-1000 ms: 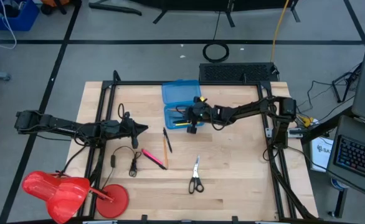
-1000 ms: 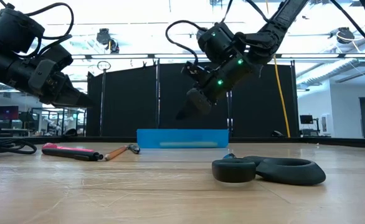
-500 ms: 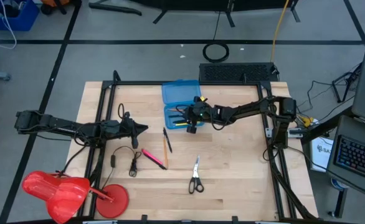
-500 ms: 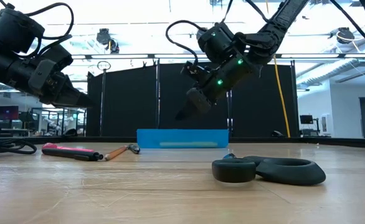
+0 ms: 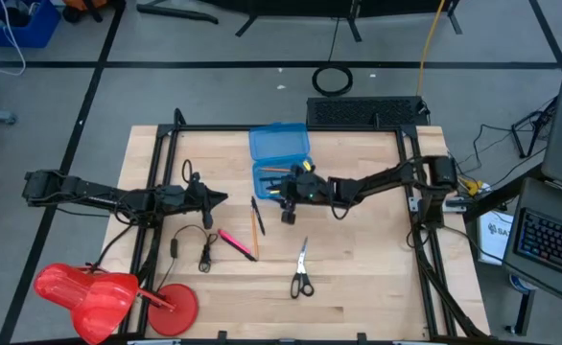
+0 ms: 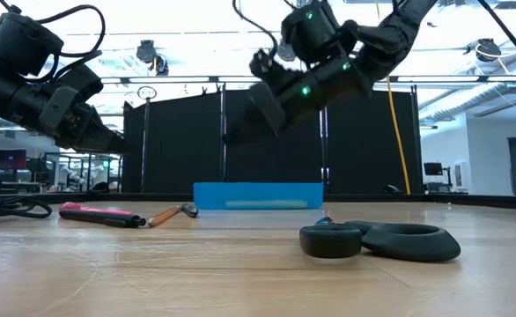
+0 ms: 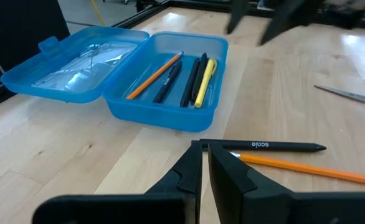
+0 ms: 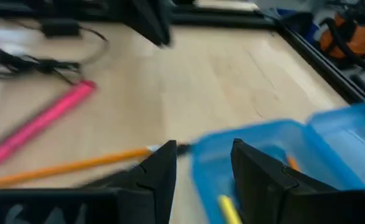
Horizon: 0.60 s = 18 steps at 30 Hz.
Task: Pick & place school supplies into a supply box
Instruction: Put the black pen into the blue supply box
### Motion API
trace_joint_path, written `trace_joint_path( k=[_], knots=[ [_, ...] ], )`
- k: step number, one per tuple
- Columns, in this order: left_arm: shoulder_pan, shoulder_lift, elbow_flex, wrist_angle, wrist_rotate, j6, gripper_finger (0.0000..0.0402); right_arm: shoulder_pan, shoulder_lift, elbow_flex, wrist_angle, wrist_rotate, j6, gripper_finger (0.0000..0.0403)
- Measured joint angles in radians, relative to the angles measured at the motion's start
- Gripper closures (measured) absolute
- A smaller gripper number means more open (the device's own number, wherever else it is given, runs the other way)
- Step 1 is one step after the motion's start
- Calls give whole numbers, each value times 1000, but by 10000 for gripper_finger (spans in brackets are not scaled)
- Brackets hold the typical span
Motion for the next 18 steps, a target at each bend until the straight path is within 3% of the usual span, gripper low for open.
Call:
trace_joint_path(
  k=[18],
  knots=[
    [0,0,0,0,-2,0,371,116,11,0,34,31,270,275]
  ],
)
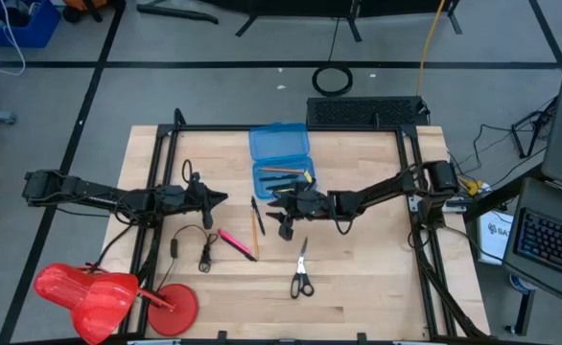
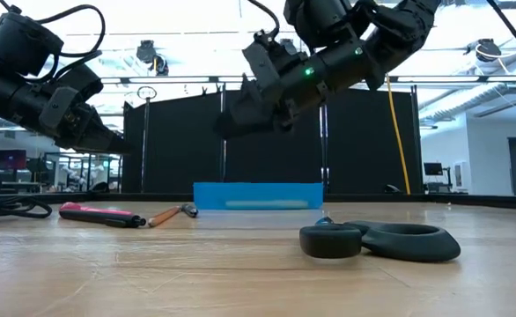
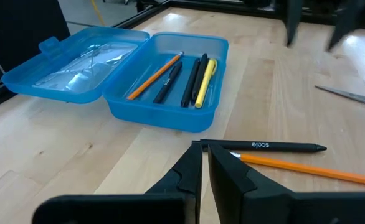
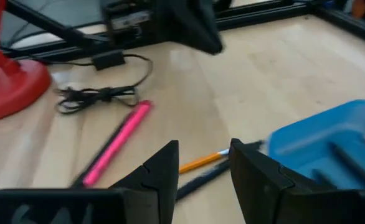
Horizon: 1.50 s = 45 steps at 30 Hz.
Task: Pick & place school supplies into a supply box
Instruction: Put the black pen into the blue supply box
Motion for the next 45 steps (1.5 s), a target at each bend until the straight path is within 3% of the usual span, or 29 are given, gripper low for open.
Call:
trace_joint_path(
  k=[10,17,24,31,45],
  knots=[
    [0,0,0,4,0,0,371,31,138,4,157,27,58,275],
    [0,0,0,4,0,0,371,66,214,81,103,87,49,275],
    [0,0,0,0,0,1,371,104,312,182,-28,236,26,275],
    [0,0,0,-1,0,12,371,114,314,205,-28,285,14,275],
    [0,0,0,-1,2,16,371,102,315,203,-49,241,76,275]
  ],
)
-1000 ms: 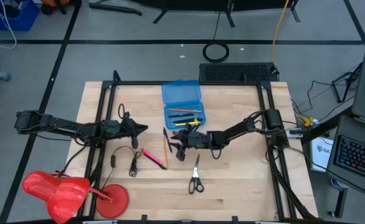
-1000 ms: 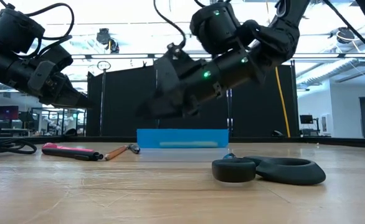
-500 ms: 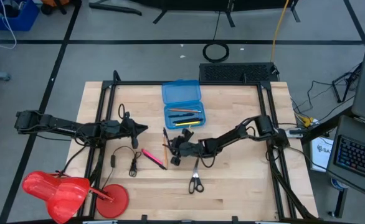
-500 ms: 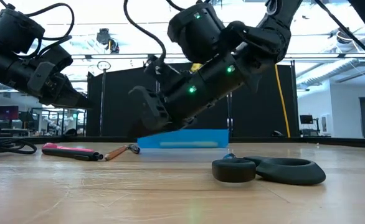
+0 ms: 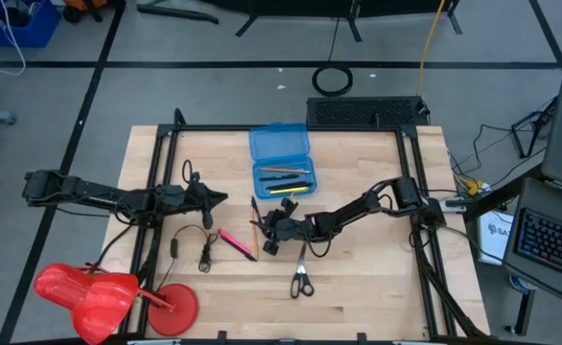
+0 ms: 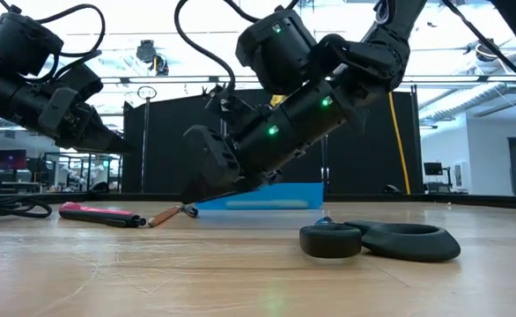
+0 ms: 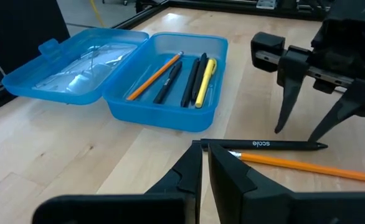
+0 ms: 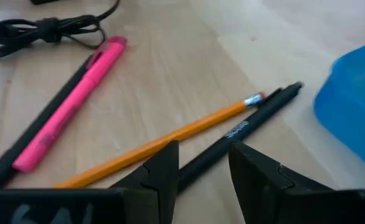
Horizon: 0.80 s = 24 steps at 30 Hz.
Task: Pick & place school supplies into a supply box
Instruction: Put the black pen into the blue supply box
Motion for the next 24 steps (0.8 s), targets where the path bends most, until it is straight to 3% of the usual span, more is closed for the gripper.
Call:
trace_joint_path(
  k=[24],
  knots=[
    [0,0,0,0,0,2,371,-36,-2,0,-61,-149,56,275]
  ],
)
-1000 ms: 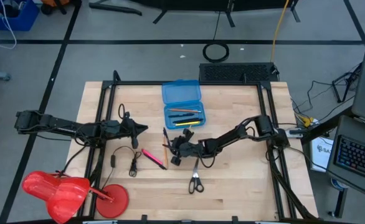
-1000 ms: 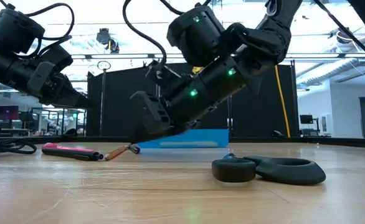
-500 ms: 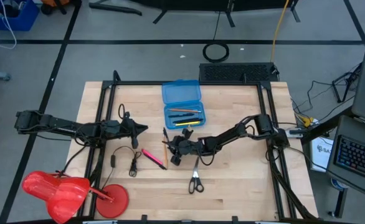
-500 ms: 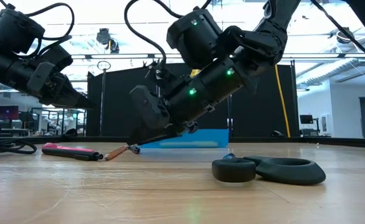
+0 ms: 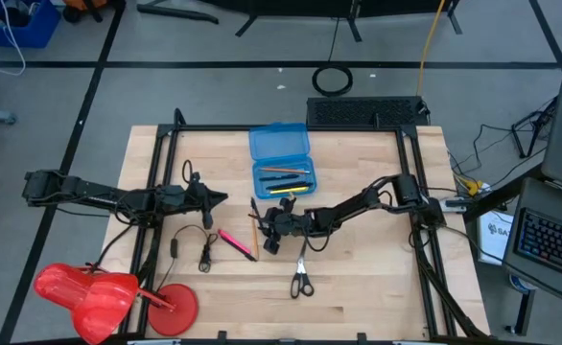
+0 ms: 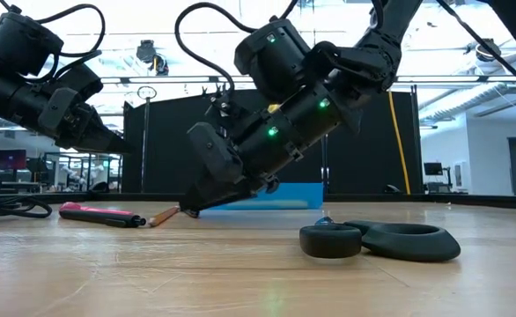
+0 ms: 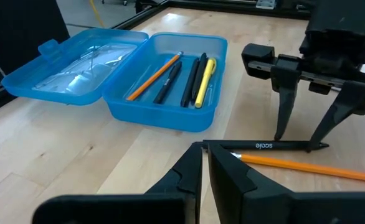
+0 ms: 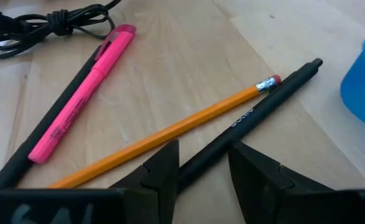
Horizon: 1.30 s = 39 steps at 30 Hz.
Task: Pick & place school supplies into a supply box
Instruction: Put the black pen into the blue supply box
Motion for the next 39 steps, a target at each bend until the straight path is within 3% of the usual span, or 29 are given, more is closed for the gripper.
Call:
trace_joint_path(
  k=[16,24,31,37,39],
  knots=[
    [0,0,0,-1,0,-1,371,-13,-21,2,-167,-157,5,275],
    [0,0,0,-3,0,-5,371,16,-117,-10,-380,-170,-55,275],
    [0,0,0,-2,0,-5,371,44,-182,-49,-435,66,-60,275],
    [0,0,0,-2,0,0,371,64,-225,-51,-362,137,-60,275],
    [0,0,0,-2,0,0,371,69,-223,-50,-326,106,-60,275]
  ],
)
